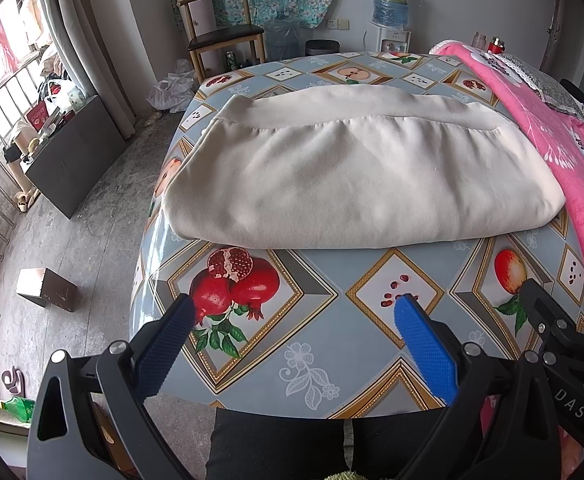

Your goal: Fold large clothes

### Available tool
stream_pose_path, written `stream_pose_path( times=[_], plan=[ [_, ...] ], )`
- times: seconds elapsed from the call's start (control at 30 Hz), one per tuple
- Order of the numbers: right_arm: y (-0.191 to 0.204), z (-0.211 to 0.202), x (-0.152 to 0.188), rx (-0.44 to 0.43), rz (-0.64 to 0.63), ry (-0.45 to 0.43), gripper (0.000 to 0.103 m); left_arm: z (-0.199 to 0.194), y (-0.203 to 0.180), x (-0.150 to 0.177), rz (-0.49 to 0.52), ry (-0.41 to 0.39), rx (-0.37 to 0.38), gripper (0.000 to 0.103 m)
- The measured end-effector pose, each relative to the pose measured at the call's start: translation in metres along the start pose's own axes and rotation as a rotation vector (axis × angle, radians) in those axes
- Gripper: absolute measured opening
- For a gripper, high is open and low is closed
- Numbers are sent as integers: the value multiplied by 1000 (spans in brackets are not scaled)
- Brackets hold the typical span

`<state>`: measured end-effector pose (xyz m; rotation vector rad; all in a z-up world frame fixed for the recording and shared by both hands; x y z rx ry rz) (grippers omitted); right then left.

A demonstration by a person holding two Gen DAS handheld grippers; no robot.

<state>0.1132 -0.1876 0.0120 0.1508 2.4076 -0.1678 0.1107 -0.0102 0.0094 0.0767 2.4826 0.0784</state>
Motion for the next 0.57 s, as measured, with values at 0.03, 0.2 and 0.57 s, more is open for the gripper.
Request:
stream_pose_path(
  times=[0.03, 0.2, 0.57],
  plan=[
    [-1, 0, 0, 0, 0, 0, 96, 0, 0, 0, 0, 0, 0, 98],
    [0, 0, 0, -1, 0, 0, 96, 0, 0, 0, 0, 0, -1, 98],
    [-1, 0, 0, 1, 2, 3, 96, 2, 3, 2, -10, 6, -3, 98]
  ],
)
Point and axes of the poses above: each gripper's, at about its wrist camera, not at the fingertips, and z roughly the way its jaws point, y to its left, x to its underside, the point moved 2 cm from there along z, roughly the way its jaws point, and after that the axes turned 5 degrees about -y, right-handed, at the moved point
